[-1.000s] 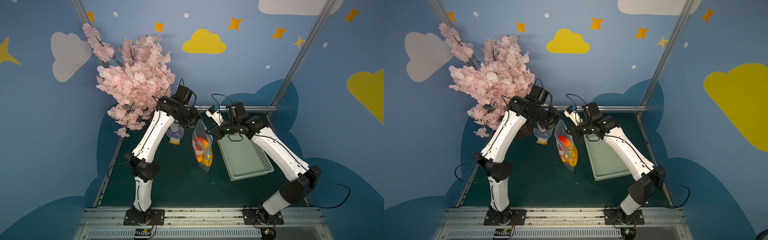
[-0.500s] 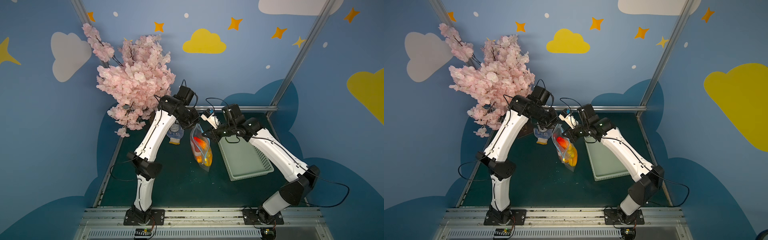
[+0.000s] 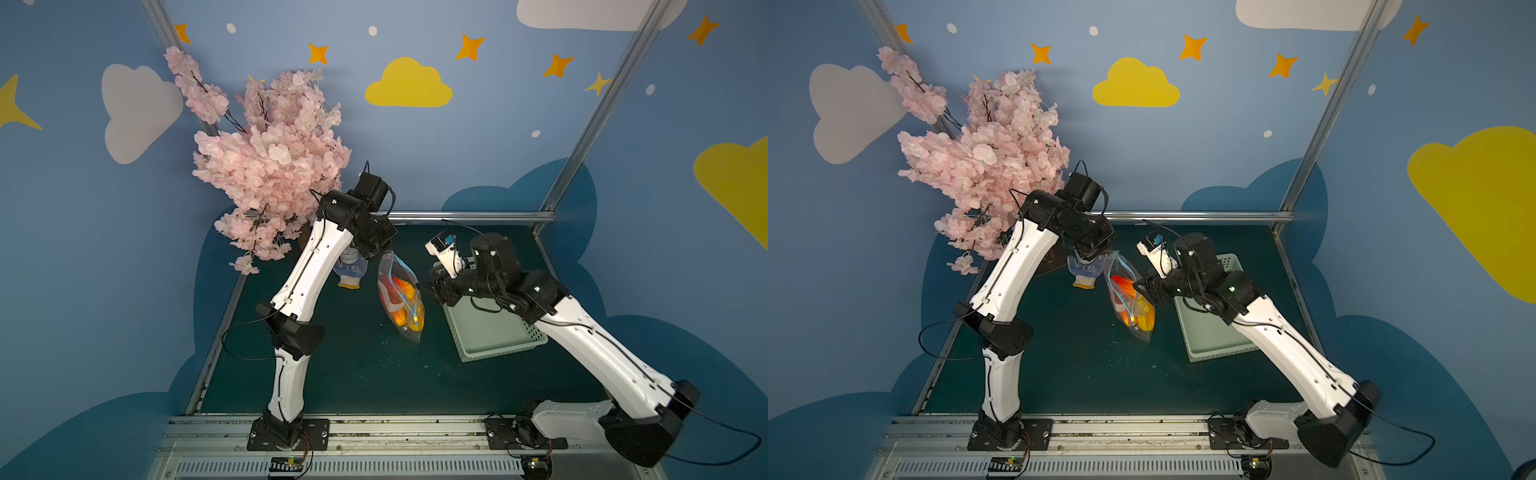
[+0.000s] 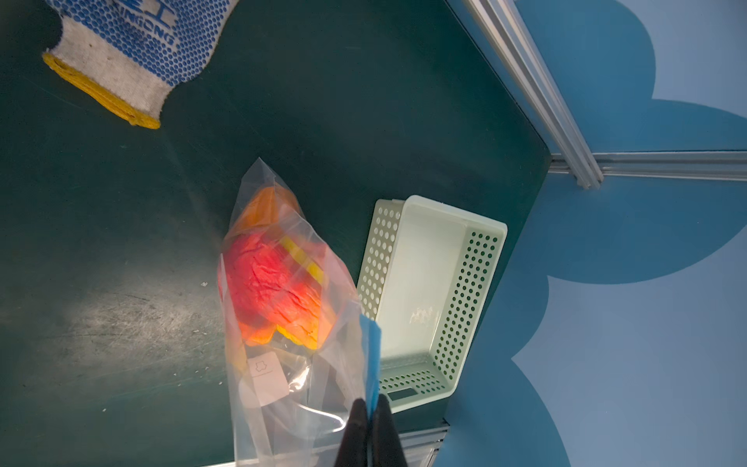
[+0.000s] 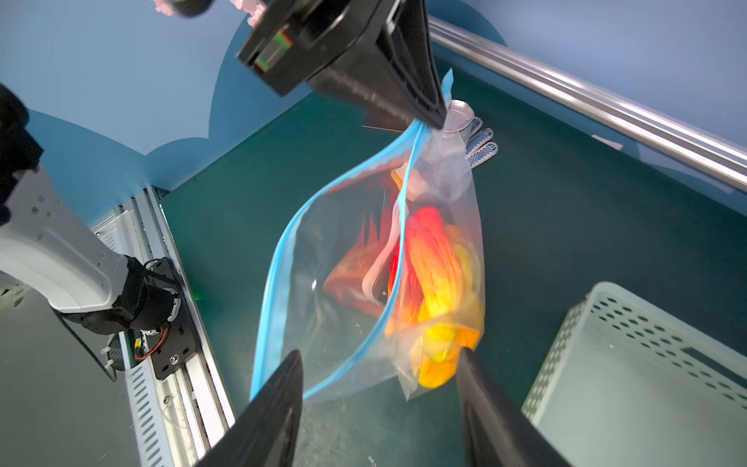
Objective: Place the mango in a zip-top bag and seal the zipper
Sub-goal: Zip the zipper on the zipper food storage bag.
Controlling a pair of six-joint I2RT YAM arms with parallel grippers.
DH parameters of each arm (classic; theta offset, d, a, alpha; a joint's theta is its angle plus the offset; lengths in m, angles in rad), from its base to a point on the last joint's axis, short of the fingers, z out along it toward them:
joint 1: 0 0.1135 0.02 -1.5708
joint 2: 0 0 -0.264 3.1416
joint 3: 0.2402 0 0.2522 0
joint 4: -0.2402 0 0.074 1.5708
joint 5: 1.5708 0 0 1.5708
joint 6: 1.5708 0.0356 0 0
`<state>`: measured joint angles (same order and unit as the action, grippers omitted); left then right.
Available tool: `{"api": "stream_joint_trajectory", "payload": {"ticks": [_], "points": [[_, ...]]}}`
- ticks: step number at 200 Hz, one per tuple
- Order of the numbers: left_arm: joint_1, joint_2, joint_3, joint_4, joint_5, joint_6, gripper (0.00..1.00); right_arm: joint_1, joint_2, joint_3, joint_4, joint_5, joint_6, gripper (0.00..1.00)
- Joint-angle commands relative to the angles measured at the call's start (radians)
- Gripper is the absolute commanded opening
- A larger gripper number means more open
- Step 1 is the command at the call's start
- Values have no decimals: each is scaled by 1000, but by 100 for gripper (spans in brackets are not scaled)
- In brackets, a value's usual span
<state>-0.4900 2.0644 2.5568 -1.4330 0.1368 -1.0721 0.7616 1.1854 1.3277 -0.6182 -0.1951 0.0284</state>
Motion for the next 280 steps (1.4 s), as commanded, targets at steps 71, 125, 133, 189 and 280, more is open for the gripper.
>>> {"api": "stream_joint_trajectory", "payload": {"ticks": [71,125,133,189,280], "points": [[37,6,7,48,-30,-70,3,209,-196,-564,718,474,22,74],[41,5,8,40,-35,-65,3,122,-138,-543,738,438,77,48],[45,3,8,40,-36,-63,3,108,-147,-544,726,417,87,39],[59,5,13,52,-44,-58,3,40,-196,-526,615,260,100,9],[57,-124,5,-62,38,-131,56,-42,-68,-280,392,112,-87,0]]}}
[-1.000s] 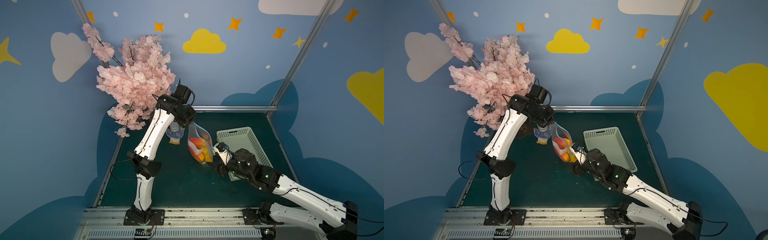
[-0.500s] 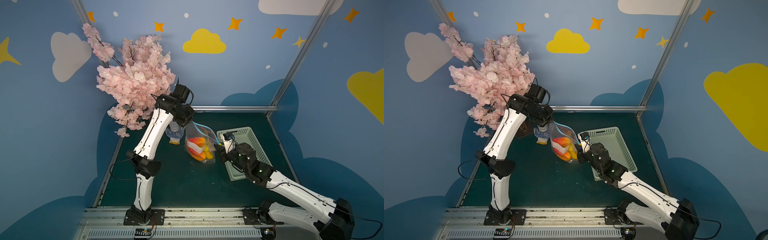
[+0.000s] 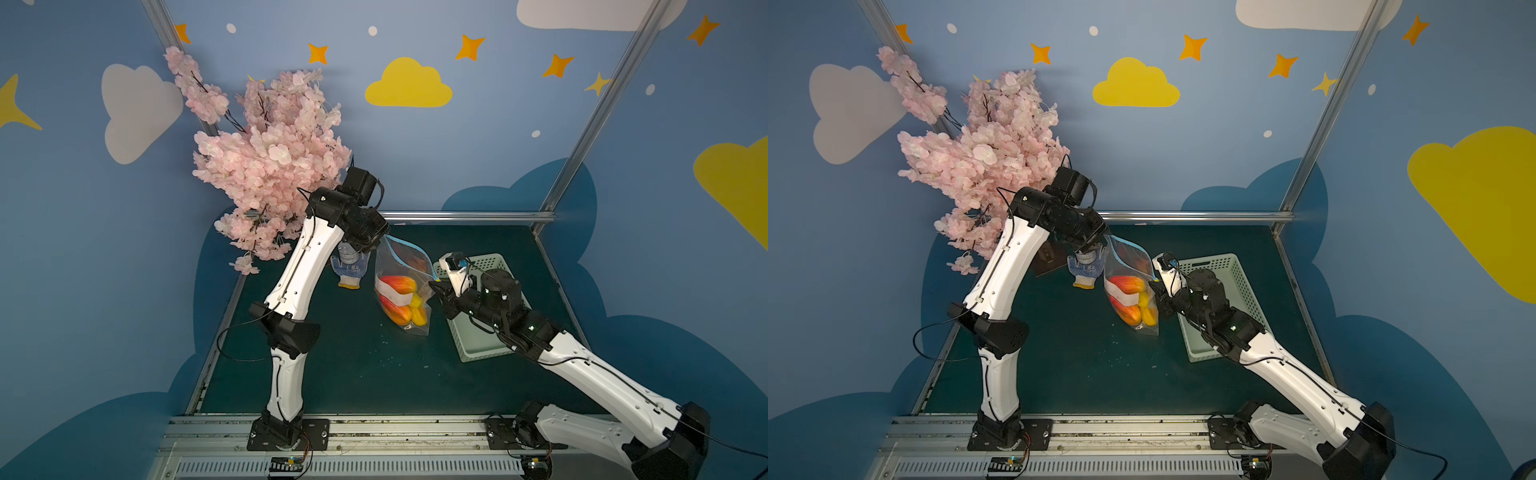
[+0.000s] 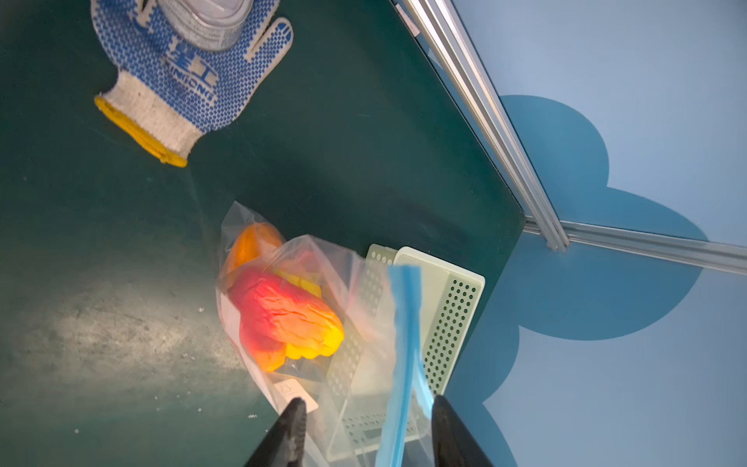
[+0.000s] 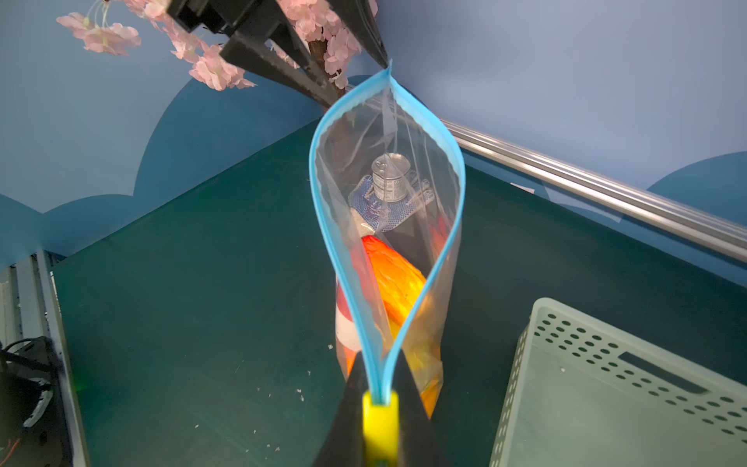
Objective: Place the mango in a zip-top bag and seal the zipper
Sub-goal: Zip the zipper on the zipper food storage bag.
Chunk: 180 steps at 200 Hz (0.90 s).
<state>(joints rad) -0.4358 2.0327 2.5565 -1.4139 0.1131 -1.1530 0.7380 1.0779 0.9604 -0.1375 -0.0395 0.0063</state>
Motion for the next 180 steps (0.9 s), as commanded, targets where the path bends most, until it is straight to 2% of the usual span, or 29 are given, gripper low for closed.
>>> {"api": "stream_joint_trajectory", "payload": {"ticks": [1,15,44,76,136,157,180], "points": [[3,-95,4,-82,66,-52,56,-19,41,91,-91,-43,-66,0],[-4,-135,-23,-65,102,-101,56,-26,65,119,-110,-50,-96,0],[-65,-174,-132,118,215,-267,61,-25,82,144,-130,-75,-165,0],[-149,-78,-54,131,313,-334,61,-26,52,152,-172,-103,-241,0],[-204,59,106,7,376,-314,61,-31,-14,113,-157,-94,-295,0],[-197,67,163,-72,350,-294,61,-33,-12,110,-152,-74,-305,0],[-187,44,163,-102,342,-290,61,-33,-3,106,-158,-61,-364,0]]}}
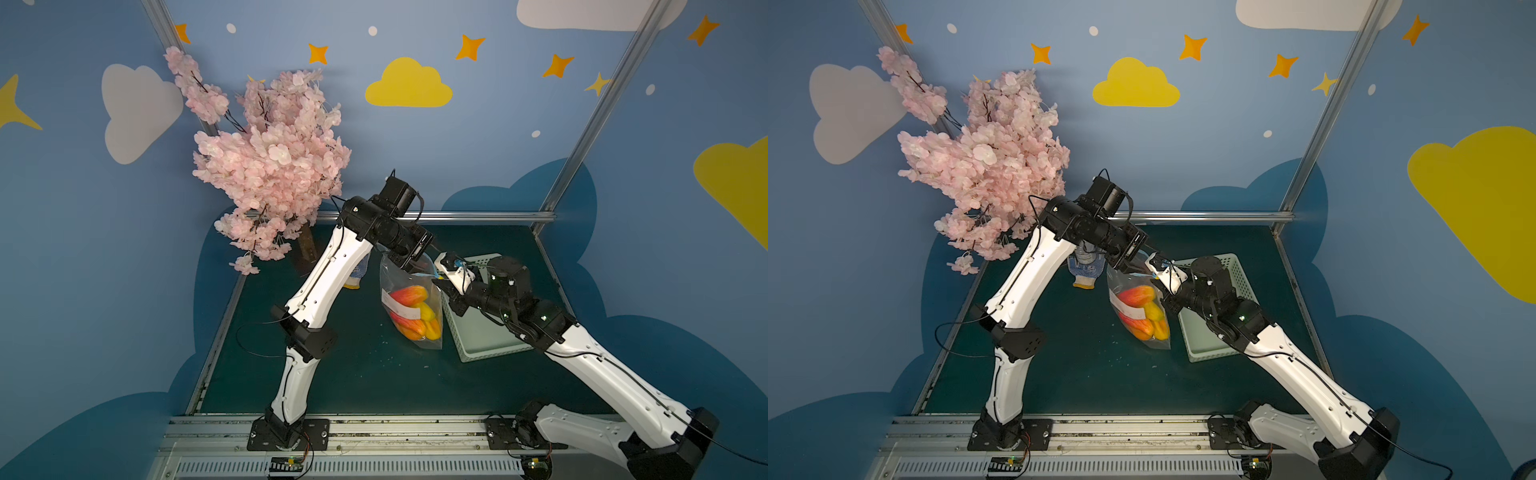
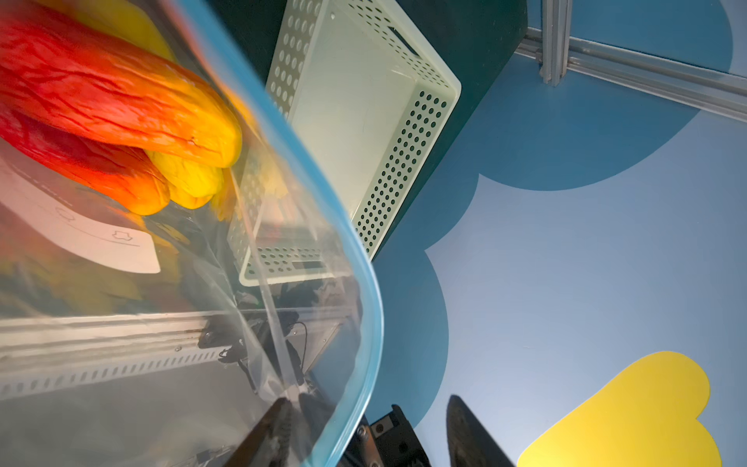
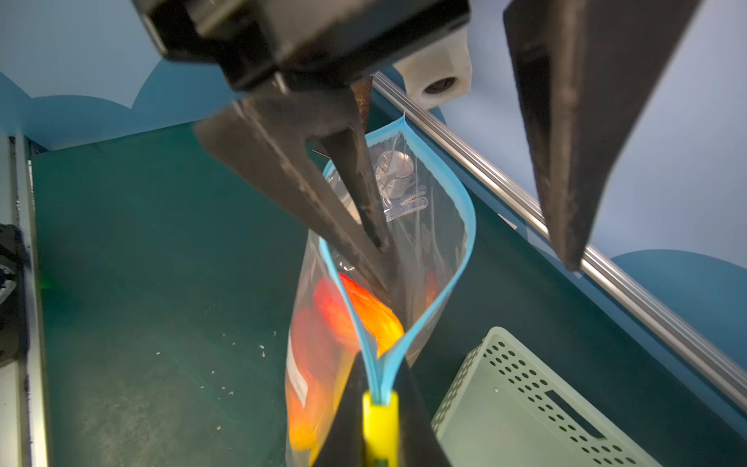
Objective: Place the mango in a zip-top bag and seal the zipper
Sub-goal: Zip the zipper on the zipper food storage bag.
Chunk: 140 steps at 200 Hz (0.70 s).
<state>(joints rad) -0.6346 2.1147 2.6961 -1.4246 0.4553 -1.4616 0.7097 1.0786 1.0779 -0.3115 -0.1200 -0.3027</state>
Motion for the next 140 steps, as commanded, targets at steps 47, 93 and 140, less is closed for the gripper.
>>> {"api": "stream_joint_trajectory", "payload": {"ticks": [47,93,140], "points": [[8,-78,-13,-129,3,8,62,-3,15,-21,33,82,-125,0],[-19,-77,-119,-2,16,-92,64,41,22,-5,39,77,-145,0],[-30,-17,-118,37,-5,-91,62,68,-3,-6,49,79,-153,0]]}}
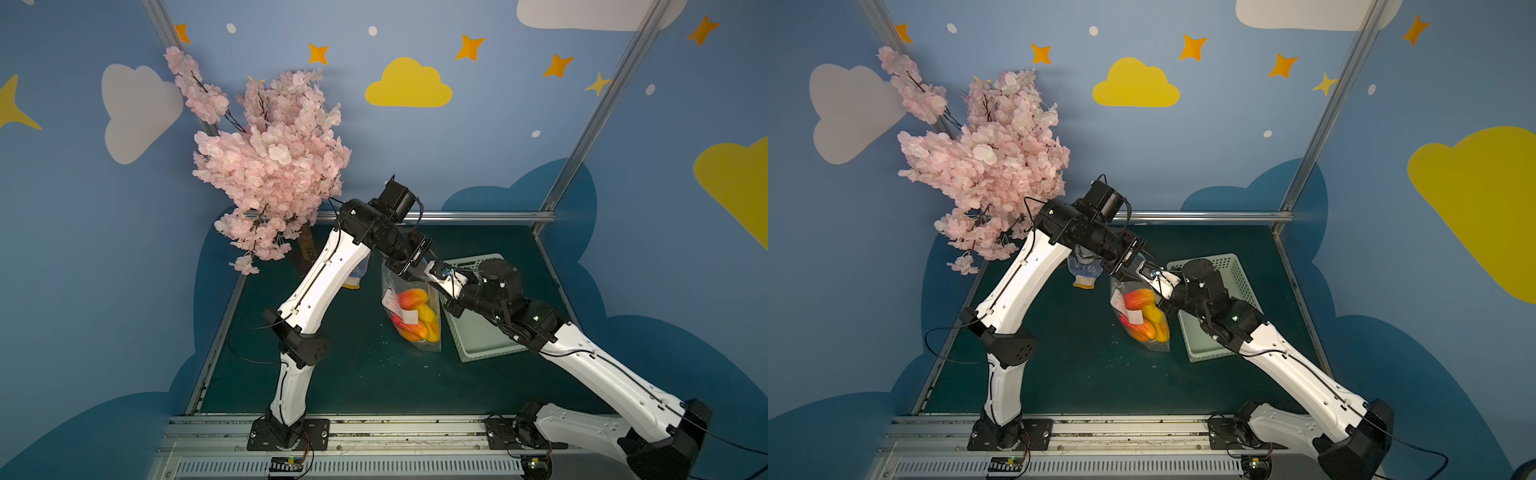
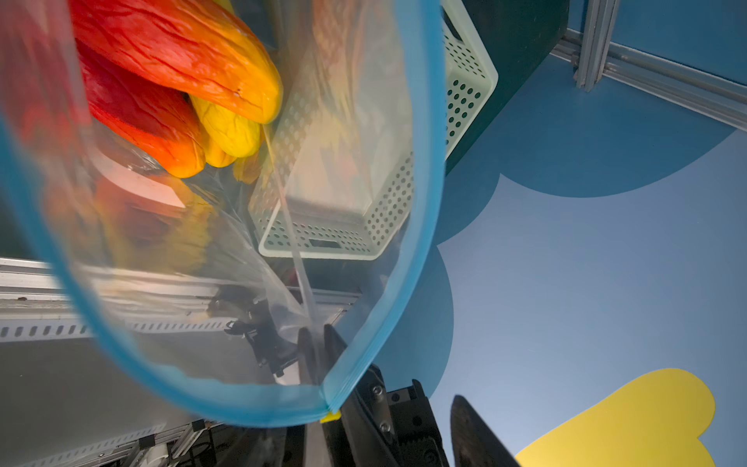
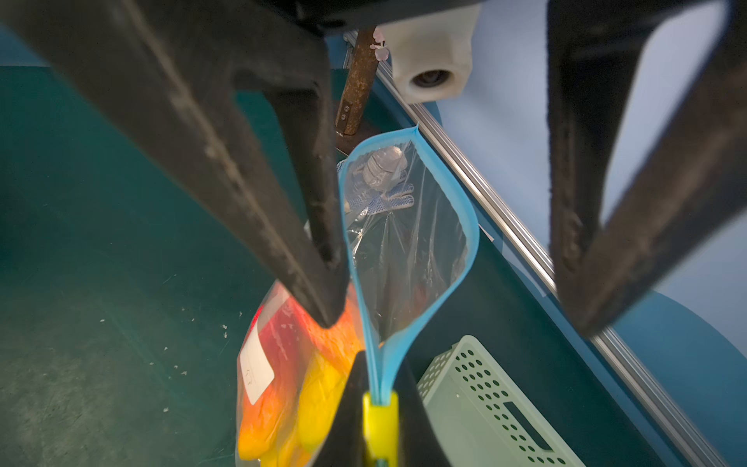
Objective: Place the mango in a zip-top bag and seal the zipper
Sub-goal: Zip the zipper on the zipper food storage bag.
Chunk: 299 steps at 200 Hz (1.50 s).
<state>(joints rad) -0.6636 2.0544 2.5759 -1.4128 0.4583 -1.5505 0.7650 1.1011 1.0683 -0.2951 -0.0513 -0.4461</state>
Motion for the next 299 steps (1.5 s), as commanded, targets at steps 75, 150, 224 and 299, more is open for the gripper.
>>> {"api": "stream_joint_trajectory", "payload": {"ticks": [75,150,224,299], "points": [[11,73,12,-42,-34,68,14,-17,13,29,70,-11,-40,0],[124,63,50,-29,-181,90,3,-111,192,196,41,-178,-33,0],[139,79,31,-8,-165,107,3,-167,179,182,-46,-301,9,30],[131,89,33,-1,-147,102,3,-168,267,272,-42,-331,25,21]]}}
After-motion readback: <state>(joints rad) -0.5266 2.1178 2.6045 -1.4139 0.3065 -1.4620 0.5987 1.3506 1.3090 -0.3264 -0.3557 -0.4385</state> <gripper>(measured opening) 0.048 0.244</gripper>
